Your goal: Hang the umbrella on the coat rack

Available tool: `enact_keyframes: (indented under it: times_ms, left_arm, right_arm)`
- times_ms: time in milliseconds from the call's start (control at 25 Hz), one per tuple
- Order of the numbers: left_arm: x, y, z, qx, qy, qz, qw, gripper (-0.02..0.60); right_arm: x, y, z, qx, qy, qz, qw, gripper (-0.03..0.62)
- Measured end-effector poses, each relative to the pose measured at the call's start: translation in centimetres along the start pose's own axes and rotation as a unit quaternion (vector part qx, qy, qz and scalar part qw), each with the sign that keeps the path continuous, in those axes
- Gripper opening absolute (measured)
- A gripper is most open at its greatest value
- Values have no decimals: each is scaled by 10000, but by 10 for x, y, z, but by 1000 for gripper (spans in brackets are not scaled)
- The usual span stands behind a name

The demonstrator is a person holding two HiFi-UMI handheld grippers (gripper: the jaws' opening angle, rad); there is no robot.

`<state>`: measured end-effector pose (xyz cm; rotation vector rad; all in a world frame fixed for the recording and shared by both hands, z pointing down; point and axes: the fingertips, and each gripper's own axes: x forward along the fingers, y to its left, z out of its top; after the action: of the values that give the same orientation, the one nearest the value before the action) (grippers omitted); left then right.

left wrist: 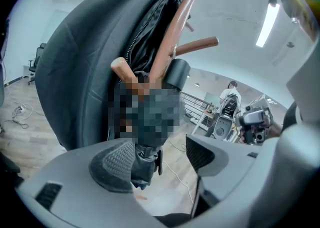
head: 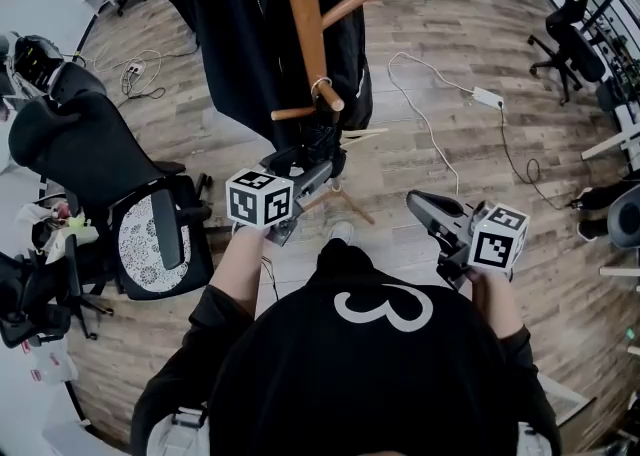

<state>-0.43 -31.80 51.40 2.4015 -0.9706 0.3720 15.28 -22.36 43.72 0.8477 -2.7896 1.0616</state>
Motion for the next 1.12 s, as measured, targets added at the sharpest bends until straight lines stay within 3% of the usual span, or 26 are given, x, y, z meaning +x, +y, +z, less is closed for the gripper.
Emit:
enact_keyframes:
  times_ms: [280,520,600,720,920,1040,1120]
  left_arm:
    - [-41,-52,18,178,-166,-333,9992,308]
    - [-83,-119,43,44,-539,-1029,9932,303]
    - [-98,-138,45,60,-554,-1288,9901,263]
    - [-123,-156,41,-66,-552,-1539,9865,144]
    - [-165,-169,30,-59,-521,-1718,9837,126]
    - [-194,-181,28,-118,-615,-1952,9788,51]
    - [-211,-191,25,-72,-663,-2121,9750,33]
  right_arm:
    - [-3,20,2,-283,-19,40,9996,26]
    - [-1,48,5,-184,-97,308,9993,26]
    - [5,60,6,-224,-115,392,9989,26]
    - [13,82,-1,-260,-88,525,9982,26]
    - [23,123,-15,-261,-138,648,9975,26]
    - [26,152,-23,-337,-231,737,9964,26]
    - [26,169,-28,-358,-329,757,9959,26]
